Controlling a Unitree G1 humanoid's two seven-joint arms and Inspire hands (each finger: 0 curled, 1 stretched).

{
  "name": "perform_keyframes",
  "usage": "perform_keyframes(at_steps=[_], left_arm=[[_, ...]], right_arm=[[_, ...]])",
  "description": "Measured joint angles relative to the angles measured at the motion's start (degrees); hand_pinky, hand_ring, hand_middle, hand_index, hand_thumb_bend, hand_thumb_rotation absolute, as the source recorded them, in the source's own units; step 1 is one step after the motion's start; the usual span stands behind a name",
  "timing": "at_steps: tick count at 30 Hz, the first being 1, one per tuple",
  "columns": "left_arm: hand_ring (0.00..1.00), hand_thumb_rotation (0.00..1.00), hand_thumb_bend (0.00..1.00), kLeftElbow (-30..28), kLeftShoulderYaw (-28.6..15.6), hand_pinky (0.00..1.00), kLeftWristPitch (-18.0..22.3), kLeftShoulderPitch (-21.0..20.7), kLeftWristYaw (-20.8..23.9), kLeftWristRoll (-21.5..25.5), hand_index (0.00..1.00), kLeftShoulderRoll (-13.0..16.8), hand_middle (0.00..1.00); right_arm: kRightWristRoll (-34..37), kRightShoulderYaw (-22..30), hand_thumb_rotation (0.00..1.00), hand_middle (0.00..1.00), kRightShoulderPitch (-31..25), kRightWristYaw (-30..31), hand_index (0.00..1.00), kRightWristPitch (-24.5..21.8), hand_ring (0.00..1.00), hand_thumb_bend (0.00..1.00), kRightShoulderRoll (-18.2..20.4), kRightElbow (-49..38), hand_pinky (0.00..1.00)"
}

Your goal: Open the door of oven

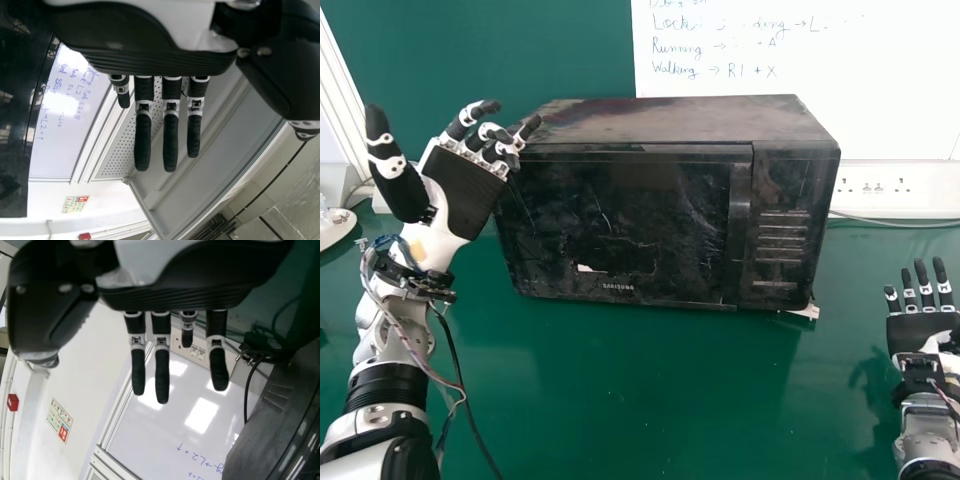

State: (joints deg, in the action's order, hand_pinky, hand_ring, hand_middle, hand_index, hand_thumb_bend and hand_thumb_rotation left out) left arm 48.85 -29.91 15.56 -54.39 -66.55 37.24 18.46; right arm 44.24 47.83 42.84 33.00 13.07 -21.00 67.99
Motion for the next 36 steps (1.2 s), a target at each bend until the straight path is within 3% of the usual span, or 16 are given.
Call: perform_keyframes(at_steps=[8, 13, 18, 24, 28, 36], left_arm=[[0.54, 0.8, 0.91, 0.82, 1.2, 0.32, 1.86, 0.01, 0.75, -1.14, 0.67, -0.04, 0.69], [0.57, 0.8, 0.91, 0.84, 1.25, 0.34, 1.9, 0.01, 0.9, -1.05, 0.68, -0.04, 0.71], [0.59, 0.8, 0.92, 0.9, 1.28, 0.36, 1.8, 0.01, 0.85, -1.02, 0.68, -0.04, 0.72], [0.62, 0.82, 0.91, 1.33, 1.3, 0.39, 2.14, 0.01, 0.61, -1.03, 0.69, -0.03, 0.73], [0.64, 0.81, 0.92, 1.93, 1.3, 0.41, 2.1, 0.0, -0.19, -1.01, 0.7, -0.02, 0.74], [0.67, 0.83, 0.91, 4.97, 1.95, 0.46, 0.15, -0.51, -3.65, -1.13, 0.74, 0.23, 0.77]], right_arm=[[-0.01, -0.01, 0.87, 0.54, 0.0, -0.5, 0.66, 0.0, 0.42, 1.0, 0.0, 0.02, 0.34], [0.28, 0.38, 0.9, 0.71, 0.01, 0.56, 0.75, -0.09, 0.68, 1.0, -0.04, 0.34, 0.49], [0.96, 1.08, 0.92, 0.83, 0.02, 2.15, 0.86, -0.35, 0.82, 1.0, -0.11, 0.65, 0.63], [1.1, 1.26, 0.93, 0.92, 0.02, 3.41, 0.97, -0.9, 0.88, 1.0, -0.53, 0.98, 0.72], [1.2, 1.3, 0.93, 0.94, 0.02, 3.72, 0.97, -1.03, 0.92, 1.0, -0.57, 0.98, 0.78], [1.21, 1.3, 0.94, 0.97, 0.03, 4.54, 0.98, -1.03, 0.94, 1.0, -0.58, 0.98, 0.79]])
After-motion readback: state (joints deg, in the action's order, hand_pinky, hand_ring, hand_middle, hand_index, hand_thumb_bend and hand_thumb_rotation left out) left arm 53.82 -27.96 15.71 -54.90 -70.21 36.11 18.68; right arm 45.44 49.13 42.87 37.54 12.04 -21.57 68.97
